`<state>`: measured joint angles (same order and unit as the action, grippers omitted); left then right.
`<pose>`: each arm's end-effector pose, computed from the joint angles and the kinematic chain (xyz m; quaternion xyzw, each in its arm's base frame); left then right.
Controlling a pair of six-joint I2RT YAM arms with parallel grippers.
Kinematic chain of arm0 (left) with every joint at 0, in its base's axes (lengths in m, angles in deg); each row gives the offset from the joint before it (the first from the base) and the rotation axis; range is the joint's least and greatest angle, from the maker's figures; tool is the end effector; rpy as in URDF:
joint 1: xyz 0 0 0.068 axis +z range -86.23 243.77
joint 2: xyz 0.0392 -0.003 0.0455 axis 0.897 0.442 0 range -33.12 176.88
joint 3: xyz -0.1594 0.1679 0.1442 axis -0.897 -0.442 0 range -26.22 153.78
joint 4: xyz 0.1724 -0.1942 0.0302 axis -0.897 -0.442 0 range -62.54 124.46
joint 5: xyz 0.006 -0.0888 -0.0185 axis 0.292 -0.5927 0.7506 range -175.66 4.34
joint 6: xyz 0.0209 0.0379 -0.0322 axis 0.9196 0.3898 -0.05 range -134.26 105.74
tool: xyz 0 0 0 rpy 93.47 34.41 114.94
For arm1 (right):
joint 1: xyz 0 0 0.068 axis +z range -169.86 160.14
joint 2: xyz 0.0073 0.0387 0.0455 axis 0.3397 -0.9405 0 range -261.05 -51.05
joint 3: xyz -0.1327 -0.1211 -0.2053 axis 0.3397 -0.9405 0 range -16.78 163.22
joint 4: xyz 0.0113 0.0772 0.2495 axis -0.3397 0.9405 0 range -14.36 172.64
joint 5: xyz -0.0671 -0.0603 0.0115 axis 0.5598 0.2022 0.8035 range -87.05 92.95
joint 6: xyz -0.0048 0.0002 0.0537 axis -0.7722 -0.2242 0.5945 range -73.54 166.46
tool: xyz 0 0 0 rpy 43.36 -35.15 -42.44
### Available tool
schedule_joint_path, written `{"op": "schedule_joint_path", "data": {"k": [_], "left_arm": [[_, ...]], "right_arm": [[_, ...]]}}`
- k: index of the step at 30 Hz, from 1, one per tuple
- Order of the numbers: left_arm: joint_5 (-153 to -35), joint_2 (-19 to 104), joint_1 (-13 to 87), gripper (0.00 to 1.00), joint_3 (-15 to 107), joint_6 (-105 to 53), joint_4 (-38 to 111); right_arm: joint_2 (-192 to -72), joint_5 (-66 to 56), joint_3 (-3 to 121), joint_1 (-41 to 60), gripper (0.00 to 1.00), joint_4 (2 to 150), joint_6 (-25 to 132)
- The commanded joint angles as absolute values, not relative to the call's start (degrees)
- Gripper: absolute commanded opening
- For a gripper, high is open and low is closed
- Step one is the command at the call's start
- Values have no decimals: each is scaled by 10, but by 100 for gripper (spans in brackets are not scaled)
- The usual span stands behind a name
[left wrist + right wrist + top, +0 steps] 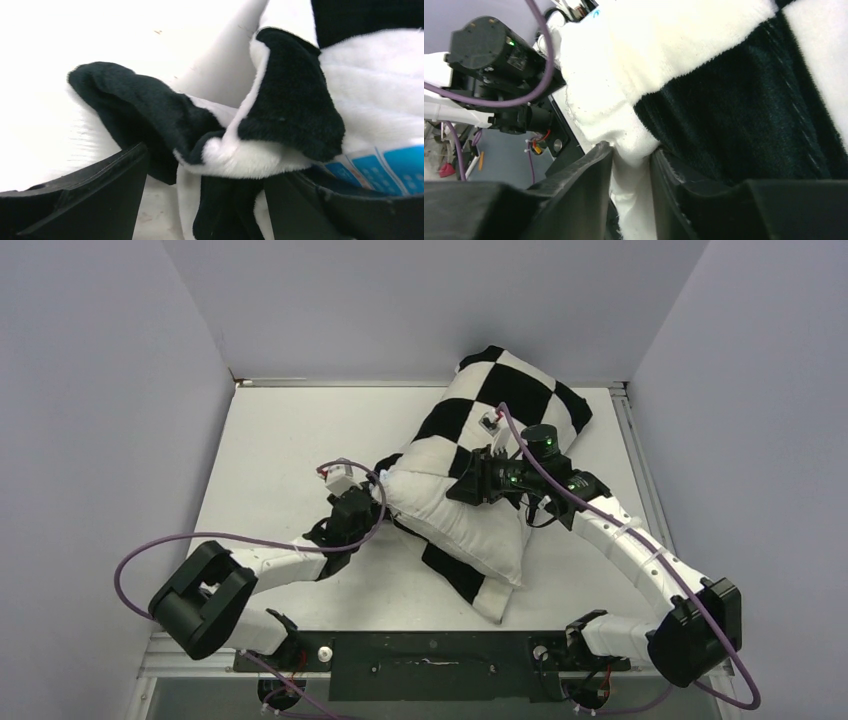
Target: Remove the pillowcase from the pillow
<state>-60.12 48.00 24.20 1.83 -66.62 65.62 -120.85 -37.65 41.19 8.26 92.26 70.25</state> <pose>0.2202 -0.1620 0.1749 -0.2130 0.7893 -0.2651 0.5112 0.2270 0.1475 0.3216 -0.2078 0.7986 0.4780 0.3010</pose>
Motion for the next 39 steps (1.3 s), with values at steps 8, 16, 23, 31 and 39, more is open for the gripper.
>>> {"op": "schedule_joint_path", "data": {"k": [8,16,23,31,39], "left_arm": [[-544,204,283,96,3,-701,343],[-623,56,296,96,49,-608,226],[-758,142,298,96,122,-554,258],[-838,253,301,98,128,-552,277],[-856,298,301,77,58,-569,344]], "right_arm": [[-1225,-355,515,88,63,1040,579],[-1264,-255,594,95,81,1051,559],[-1358,-184,685,144,86,1049,528],[-1481,-104,781,205,90,1072,494],[-1576,-62,829,248,94,1113,446]]}}
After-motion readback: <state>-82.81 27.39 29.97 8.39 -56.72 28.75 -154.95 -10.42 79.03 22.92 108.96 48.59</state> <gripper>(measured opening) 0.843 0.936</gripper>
